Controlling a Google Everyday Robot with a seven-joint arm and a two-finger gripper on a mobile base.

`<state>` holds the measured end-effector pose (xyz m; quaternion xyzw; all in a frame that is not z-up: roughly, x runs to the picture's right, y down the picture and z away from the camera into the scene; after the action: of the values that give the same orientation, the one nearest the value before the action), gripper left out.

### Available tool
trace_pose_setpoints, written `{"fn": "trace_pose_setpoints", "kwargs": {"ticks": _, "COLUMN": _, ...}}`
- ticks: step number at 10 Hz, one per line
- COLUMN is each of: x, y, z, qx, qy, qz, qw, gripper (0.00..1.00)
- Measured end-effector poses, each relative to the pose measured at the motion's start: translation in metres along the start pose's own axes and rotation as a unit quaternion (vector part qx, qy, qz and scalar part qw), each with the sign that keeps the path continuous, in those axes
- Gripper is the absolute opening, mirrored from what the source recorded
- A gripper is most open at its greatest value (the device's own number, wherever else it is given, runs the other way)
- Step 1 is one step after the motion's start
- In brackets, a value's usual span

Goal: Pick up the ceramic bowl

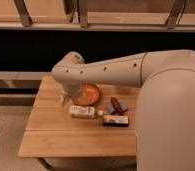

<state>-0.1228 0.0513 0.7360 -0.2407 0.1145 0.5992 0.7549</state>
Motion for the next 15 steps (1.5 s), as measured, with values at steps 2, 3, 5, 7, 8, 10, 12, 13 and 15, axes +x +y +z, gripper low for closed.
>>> {"fn": "trace_pose_setpoints", "kwargs": {"ticks": 2, "x": -0.048, "y": -0.006, "z": -0.010, "qx": -0.020, "qy": -0.064, "qz": -0.068, "qw": 0.9955, "gripper": 0.65}}
{"fn": "trace_pose_setpoints", "kwargs": {"ticks": 3, "x": -0.065, "y": -0.010, "z": -0.015, "qx": -0.024, "qy": -0.086, "qz": -0.091, "qw": 0.9918, "gripper": 0.65}}
{"fn": "trace_pose_setpoints", "kwargs": {"ticks": 5, "x": -0.080, "y": -0.012, "z": -0.021, "qx": -0.026, "qy": -0.108, "qz": -0.114, "qw": 0.9872, "gripper": 0.65}}
{"fn": "trace_pose_setpoints", "kwargs": {"ticks": 7, "x": -0.074, "y": -0.015, "z": -0.014, "qx": -0.020, "qy": -0.098, "qz": -0.109, "qw": 0.9890, "gripper": 0.65}}
{"fn": "trace_pose_setpoints", "kwargs": {"ticks": 8, "x": -0.071, "y": -0.021, "z": -0.007, "qx": -0.010, "qy": -0.090, "qz": -0.101, "qw": 0.9908, "gripper": 0.65}}
{"fn": "trace_pose_setpoints", "kwargs": {"ticks": 10, "x": -0.082, "y": -0.030, "z": 0.011, "qx": 0.001, "qy": -0.086, "qz": -0.094, "qw": 0.9918, "gripper": 0.65}}
{"fn": "trace_pose_setpoints", "kwargs": {"ticks": 12, "x": -0.107, "y": -0.028, "z": 0.031, "qx": -0.007, "qy": -0.098, "qz": -0.102, "qw": 0.9900, "gripper": 0.65}}
{"fn": "trace_pose_setpoints", "kwargs": {"ticks": 13, "x": -0.119, "y": -0.025, "z": 0.041, "qx": -0.022, "qy": -0.104, "qz": -0.102, "qw": 0.9890, "gripper": 0.65}}
{"fn": "trace_pose_setpoints", "kwargs": {"ticks": 15, "x": -0.136, "y": -0.011, "z": 0.066, "qx": -0.066, "qy": -0.104, "qz": -0.102, "qw": 0.9871, "gripper": 0.65}}
